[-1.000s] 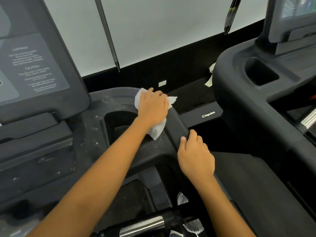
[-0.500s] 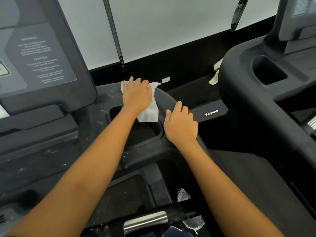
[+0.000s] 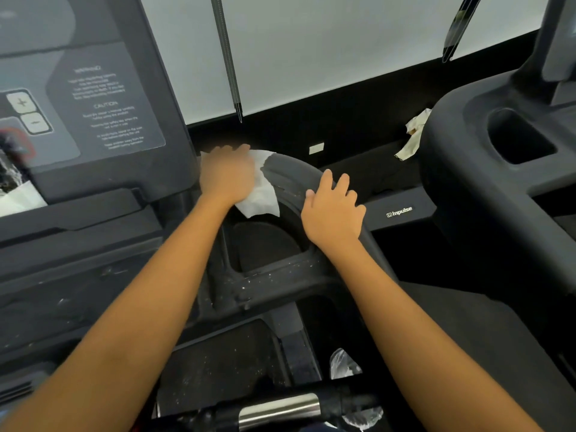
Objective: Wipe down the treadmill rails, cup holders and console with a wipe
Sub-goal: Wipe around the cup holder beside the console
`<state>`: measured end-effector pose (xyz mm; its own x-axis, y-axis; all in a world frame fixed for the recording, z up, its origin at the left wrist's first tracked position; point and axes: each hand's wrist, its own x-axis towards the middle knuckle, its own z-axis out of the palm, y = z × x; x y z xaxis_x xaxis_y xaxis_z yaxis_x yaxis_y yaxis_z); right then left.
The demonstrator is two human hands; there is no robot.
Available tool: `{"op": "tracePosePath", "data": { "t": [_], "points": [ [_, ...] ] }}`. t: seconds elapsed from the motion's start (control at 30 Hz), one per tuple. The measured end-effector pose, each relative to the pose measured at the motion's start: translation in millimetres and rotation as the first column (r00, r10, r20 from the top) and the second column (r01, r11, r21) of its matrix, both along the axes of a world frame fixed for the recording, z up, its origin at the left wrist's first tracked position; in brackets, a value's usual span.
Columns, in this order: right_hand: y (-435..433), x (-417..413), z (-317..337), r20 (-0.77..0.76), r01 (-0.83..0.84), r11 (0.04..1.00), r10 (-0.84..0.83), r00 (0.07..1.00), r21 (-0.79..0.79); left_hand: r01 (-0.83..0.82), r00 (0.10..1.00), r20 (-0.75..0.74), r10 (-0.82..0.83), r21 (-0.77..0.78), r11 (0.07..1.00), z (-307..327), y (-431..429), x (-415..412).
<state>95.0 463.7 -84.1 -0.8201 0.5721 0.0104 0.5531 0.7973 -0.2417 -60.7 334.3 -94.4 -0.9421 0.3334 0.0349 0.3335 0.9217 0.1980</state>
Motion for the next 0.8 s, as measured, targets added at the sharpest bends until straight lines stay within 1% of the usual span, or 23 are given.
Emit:
{"op": "tracePosePath", "data": {
  "t": [0.03, 0.07, 0.1, 0.13, 0.2, 0.23, 0.3, 0.4, 0.5, 0.57, 0.6, 0.7, 0.73, 0.8],
  "points": [
    [0.2, 0.5, -1.0, -0.008, 0.001, 1.000, -0.001, 1.000, 0.008, -0.033, 0.999, -0.010, 0.033, -0.014, 0.999, 1.5, 7.4, 2.6],
    [0.0, 0.9, -1.6, -0.013, 0.002, 1.000, -0.002, 1.000, 0.009, -0.034, 0.999, -0.032, 0.033, -0.027, 0.999, 4.3, 19.3, 8.6],
    [0.0, 1.1, -2.6, -0.017, 0.000, 1.000, 0.000, 1.000, 0.010, 0.013, 0.998, -0.059, -0.015, -0.029, 0.999, 6.7, 34.3, 15.7],
    [0.2, 1.1, -3.4, -0.024, -0.003, 1.000, 0.004, 1.000, 0.017, 0.106, 0.991, -0.083, -0.108, -0.023, 0.994, 7.7, 50.6, 24.6],
    [-0.8, 1.8, -4.2, -0.039, -0.003, 0.999, 0.005, 0.999, 0.039, 0.292, 0.954, -0.069, -0.291, 0.016, 0.956, 6.9, 72.5, 42.4],
    [-1.7, 2.2, -4.5, -0.045, 0.001, 0.999, 0.001, 0.999, 0.048, 0.333, 0.942, -0.047, -0.332, 0.021, 0.943, 6.2, 74.6, 45.0],
    [-2.0, 2.4, -5.4, -0.045, 0.006, 0.998, -0.003, 0.999, 0.056, 0.336, 0.942, -0.025, -0.335, 0.018, 0.942, 4.9, 63.4, 38.6],
    [-0.1, 1.5, -4.4, -0.027, -0.006, 0.999, 0.007, 1.000, 0.041, 0.211, 0.977, -0.033, -0.210, 0.004, 0.978, 1.0, 26.2, 24.7],
    [0.6, 2.8, -4.6, -0.029, -0.018, 0.999, 0.019, 0.999, 0.042, 0.034, 0.998, 0.058, -0.035, 0.013, 0.999, 3.8, -8.3, 17.3],
    [1.0, 4.4, -4.1, -0.037, -0.021, 0.999, 0.022, 0.999, 0.033, -0.087, 0.987, 0.143, 0.079, 0.050, 0.995, 6.9, -21.7, 19.9],
    [1.6, 5.5, -3.9, -0.042, -0.023, 0.999, 0.024, 0.999, 0.030, -0.148, 0.977, 0.162, 0.137, 0.059, 0.987, 7.4, -25.6, 22.5],
    [3.9, 7.5, -2.9, -0.057, -0.032, 0.999, 0.033, 0.998, 0.013, -0.320, 0.939, 0.142, 0.314, 0.014, 0.947, 6.6, -34.9, 36.3],
    [4.5, 7.7, -2.6, -0.060, -0.032, 0.999, 0.033, 0.998, 0.007, -0.355, 0.926, 0.134, 0.353, -0.009, 0.935, 6.8, -37.1, 41.7],
    [4.1, 8.1, -2.9, -0.062, -0.032, 0.999, 0.033, 0.998, 0.004, -0.375, 0.917, 0.126, 0.379, -0.059, 0.925, 7.8, -38.2, 50.7]
  ]
}}
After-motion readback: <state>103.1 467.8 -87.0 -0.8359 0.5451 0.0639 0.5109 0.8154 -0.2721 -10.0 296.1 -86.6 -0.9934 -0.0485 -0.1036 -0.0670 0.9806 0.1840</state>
